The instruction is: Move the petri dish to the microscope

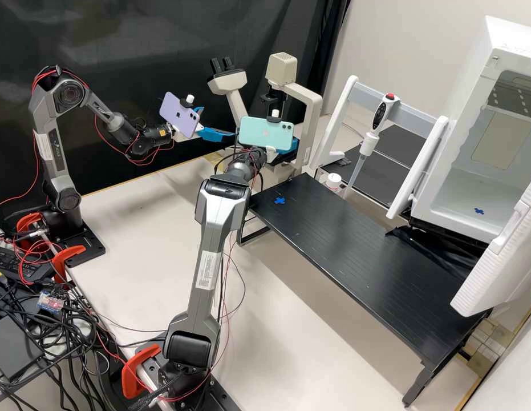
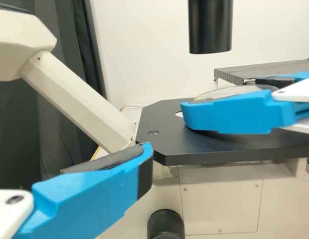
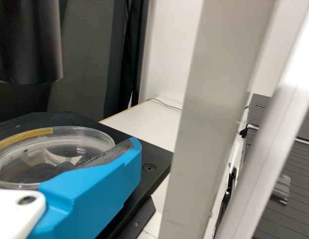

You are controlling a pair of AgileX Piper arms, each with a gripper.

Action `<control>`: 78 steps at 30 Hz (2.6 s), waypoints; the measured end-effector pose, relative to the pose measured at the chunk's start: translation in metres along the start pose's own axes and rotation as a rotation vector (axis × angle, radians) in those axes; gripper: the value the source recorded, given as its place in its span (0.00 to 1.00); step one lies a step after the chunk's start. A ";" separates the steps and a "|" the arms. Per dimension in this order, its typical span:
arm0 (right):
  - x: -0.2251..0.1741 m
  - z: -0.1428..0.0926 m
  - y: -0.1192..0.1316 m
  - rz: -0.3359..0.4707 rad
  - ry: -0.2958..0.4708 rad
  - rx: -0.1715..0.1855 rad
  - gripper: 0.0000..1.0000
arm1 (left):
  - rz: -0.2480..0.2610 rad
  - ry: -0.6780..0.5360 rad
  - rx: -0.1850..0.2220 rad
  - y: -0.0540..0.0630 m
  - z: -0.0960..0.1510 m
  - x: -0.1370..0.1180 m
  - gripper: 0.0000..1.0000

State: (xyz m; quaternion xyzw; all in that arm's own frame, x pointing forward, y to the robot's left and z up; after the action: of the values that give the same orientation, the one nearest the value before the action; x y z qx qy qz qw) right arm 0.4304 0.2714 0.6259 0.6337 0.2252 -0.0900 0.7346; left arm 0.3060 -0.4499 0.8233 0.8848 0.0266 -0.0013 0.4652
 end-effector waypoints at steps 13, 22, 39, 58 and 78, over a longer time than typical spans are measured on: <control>0.007 -0.005 -0.002 -0.049 0.001 -0.011 0.00 | 0.000 0.000 0.000 0.000 0.000 0.000 1.00; 0.008 -0.007 -0.004 -0.055 0.034 -0.017 0.00 | 0.000 0.000 0.000 0.000 0.000 0.000 1.00; 0.007 -0.001 -0.019 -0.076 0.088 -0.023 1.00 | 0.000 0.000 0.000 0.000 0.000 0.000 1.00; -0.047 0.015 -0.015 -0.027 0.080 0.008 1.00 | 0.000 0.000 0.000 0.000 0.000 0.000 1.00; -0.196 0.089 0.019 0.265 0.182 -0.026 1.00 | 0.000 0.000 0.000 0.000 0.000 0.000 1.00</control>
State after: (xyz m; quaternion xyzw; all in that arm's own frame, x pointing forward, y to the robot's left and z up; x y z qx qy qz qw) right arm 0.2847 0.1582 0.7381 0.6539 0.2063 0.0686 0.7247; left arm 0.3060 -0.4499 0.8233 0.8848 0.0266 -0.0013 0.4652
